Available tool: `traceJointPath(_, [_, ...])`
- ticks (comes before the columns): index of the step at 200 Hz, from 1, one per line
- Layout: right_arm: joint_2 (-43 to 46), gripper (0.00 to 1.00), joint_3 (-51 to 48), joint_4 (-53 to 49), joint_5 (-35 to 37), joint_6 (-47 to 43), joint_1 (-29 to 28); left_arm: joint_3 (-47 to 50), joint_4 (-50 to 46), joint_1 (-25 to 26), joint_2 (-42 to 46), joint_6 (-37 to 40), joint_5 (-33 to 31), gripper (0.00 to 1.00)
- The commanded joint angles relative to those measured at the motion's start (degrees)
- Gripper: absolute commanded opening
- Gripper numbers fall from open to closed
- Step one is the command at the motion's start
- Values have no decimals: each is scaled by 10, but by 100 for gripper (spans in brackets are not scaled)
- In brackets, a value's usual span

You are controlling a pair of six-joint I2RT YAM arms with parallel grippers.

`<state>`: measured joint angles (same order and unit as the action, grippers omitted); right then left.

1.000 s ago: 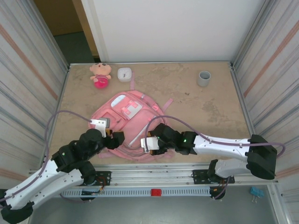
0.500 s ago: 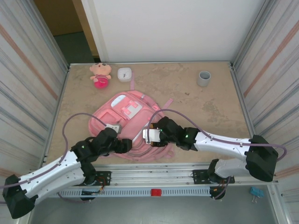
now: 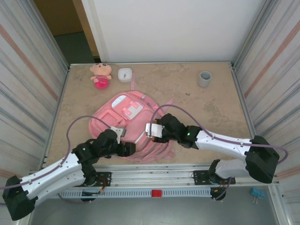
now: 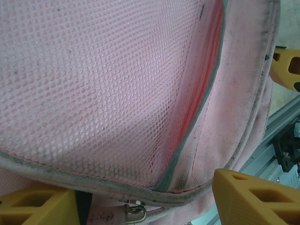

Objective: Pack the student bag

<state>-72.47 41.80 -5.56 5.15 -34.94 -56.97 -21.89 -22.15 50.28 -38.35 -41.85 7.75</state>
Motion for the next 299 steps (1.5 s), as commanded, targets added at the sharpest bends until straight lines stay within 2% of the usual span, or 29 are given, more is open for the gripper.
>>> traceJointPath(1, [-11,62,7,19,1,16,0,13,8,14,12,-6,33,66])
traceJointPath(23, [-16,61,8,29,5,25,2,17,-8,26,20,-13,15,69])
traceJointPath(36, [-19,57,8,38,2,32,5,16,-14,30,23,-10,3,71])
traceJointPath(79, [-24,31,13,67,-9,50,16,24,-11,33,15,5,-17,64])
traceJointPath(92, [-22,25,15,71,-9,54,21,26,-8,33,13,3,-17,59])
traceJointPath(132, [-21,14,19,72,-10,61,29,28,-4,38,37,4,-16,31])
traceJointPath(163, [-27,7,19,79,7,77,35,38,-3,47,73,2,-25,24])
traceJointPath(180, [-28,4,18,85,5,85,40,49,-3,49,90,-4,-28,11])
traceJointPath(197, [-31,2,19,91,3,93,43,61,12,51,99,-10,-26,7])
traceJointPath(227, [-37,0,24,103,-11,105,44,66,57,70,89,-13,-18,6])
traceJointPath(268, [-47,0,20,119,-16,111,44,65,174,131,44,16,-17,7])
traceJointPath(299, [-40,0,18,116,-22,116,44,59,223,135,-11,18,-18,8])
